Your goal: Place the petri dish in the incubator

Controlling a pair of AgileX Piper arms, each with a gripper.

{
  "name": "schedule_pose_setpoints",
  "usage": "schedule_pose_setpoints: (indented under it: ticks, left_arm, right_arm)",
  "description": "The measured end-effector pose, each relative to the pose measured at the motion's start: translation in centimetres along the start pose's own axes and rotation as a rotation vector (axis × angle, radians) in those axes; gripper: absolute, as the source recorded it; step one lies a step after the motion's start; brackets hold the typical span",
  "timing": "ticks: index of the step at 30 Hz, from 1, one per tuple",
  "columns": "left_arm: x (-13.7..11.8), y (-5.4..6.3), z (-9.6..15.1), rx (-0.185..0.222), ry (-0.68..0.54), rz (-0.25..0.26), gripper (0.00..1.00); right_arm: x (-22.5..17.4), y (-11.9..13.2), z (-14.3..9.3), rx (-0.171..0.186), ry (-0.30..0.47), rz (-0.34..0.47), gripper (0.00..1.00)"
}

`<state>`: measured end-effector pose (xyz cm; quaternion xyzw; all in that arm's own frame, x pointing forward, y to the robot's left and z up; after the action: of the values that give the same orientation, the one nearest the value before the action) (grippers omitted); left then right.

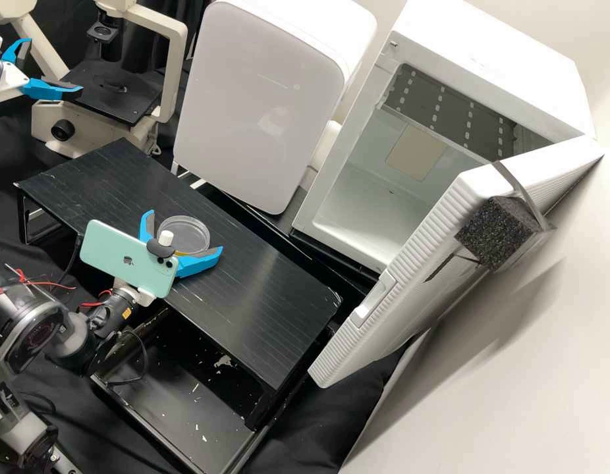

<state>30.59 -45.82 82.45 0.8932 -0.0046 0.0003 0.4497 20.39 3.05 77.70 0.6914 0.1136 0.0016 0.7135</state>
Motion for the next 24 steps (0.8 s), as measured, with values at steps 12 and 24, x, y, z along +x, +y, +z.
schedule_pose_setpoints:
  ticks: [12,24]
  left_arm:
    - [0.0,0.0,0.0,0.0,0.0,0.0,1.0]
    - [0.0,0.0,0.0,0.0,0.0,0.0,1.0]
  right_arm:
    - [0.0,0.0,0.0,0.0,0.0,0.0,0.0]
    - [0.27,0.05,0.09,-0.004,0.004,-0.004,0.0]
